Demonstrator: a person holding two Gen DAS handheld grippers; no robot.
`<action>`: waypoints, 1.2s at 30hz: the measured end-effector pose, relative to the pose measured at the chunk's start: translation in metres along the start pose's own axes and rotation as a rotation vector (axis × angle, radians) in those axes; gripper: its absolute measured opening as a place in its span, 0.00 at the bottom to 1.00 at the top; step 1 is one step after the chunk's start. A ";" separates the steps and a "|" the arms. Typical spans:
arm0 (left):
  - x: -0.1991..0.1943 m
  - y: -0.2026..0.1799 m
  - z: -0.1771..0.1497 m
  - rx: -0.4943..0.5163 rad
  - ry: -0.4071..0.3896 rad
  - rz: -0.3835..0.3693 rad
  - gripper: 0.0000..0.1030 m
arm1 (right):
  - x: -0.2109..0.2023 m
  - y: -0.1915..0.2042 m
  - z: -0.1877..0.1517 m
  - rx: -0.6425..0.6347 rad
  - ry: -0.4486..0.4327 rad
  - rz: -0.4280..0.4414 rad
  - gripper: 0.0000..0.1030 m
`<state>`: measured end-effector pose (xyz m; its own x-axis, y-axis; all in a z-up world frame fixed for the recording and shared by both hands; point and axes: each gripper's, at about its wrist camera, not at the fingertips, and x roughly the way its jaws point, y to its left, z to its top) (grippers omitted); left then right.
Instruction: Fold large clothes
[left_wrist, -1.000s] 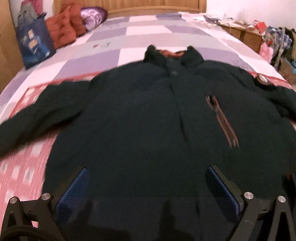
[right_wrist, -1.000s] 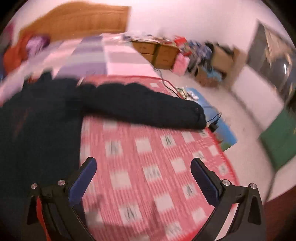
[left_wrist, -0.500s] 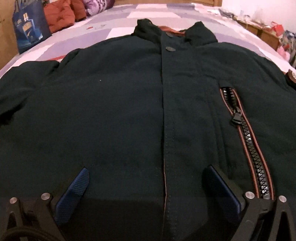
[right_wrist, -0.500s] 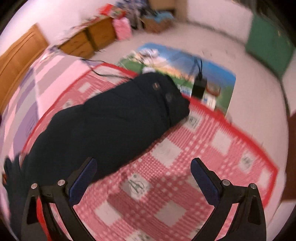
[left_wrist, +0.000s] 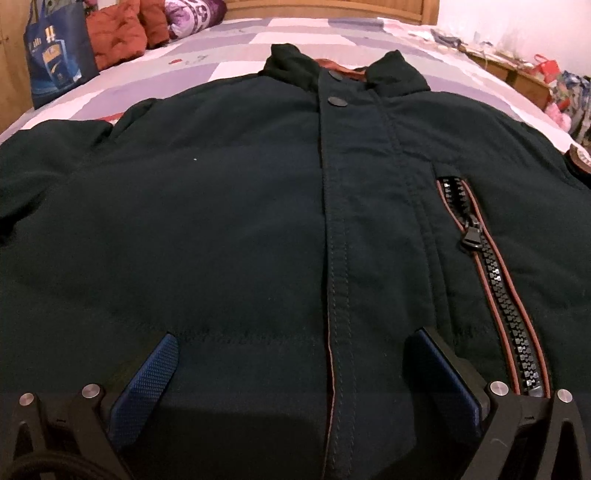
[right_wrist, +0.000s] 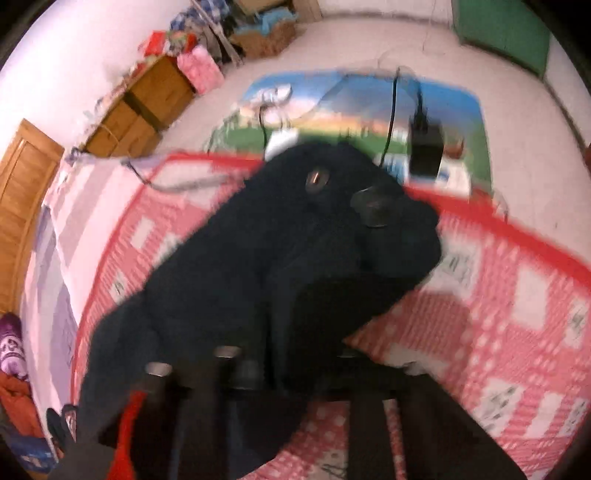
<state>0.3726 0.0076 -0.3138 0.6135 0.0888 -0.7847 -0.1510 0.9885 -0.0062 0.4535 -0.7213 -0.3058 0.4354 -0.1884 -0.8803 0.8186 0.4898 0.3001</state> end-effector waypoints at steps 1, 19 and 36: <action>0.000 0.000 0.000 -0.001 0.001 -0.002 1.00 | -0.008 0.003 0.004 -0.019 -0.027 0.002 0.11; -0.037 0.049 0.052 -0.052 0.017 -0.057 0.99 | -0.221 0.331 -0.161 -0.996 -0.625 0.074 0.09; -0.056 0.157 0.077 -0.031 0.016 0.100 0.98 | -0.089 0.432 -0.572 -1.611 -0.363 0.257 0.09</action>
<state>0.3740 0.1676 -0.2226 0.5820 0.1851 -0.7918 -0.2353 0.9704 0.0539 0.5539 -0.0061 -0.3078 0.7352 -0.0314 -0.6771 -0.3787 0.8095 -0.4486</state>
